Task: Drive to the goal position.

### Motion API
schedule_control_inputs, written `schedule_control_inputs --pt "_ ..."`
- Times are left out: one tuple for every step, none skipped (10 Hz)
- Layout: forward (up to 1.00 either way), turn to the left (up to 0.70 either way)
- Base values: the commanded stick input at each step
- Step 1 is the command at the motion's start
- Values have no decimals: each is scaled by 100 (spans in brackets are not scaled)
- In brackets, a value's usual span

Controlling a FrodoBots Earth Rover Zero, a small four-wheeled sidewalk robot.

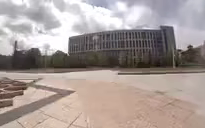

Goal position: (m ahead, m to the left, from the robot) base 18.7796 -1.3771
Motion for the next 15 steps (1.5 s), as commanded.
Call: schedule_control_inputs --pt "70 1" --pt "70 0" --pt "70 0" --pt "70 6" --pt "70 12" --pt "70 10" --pt "70 13" --pt "70 4" --pt "70 0" --pt "70 0" --pt "70 2" --pt "70 4" --pt "70 1" --pt "70 2" --pt "70 7"
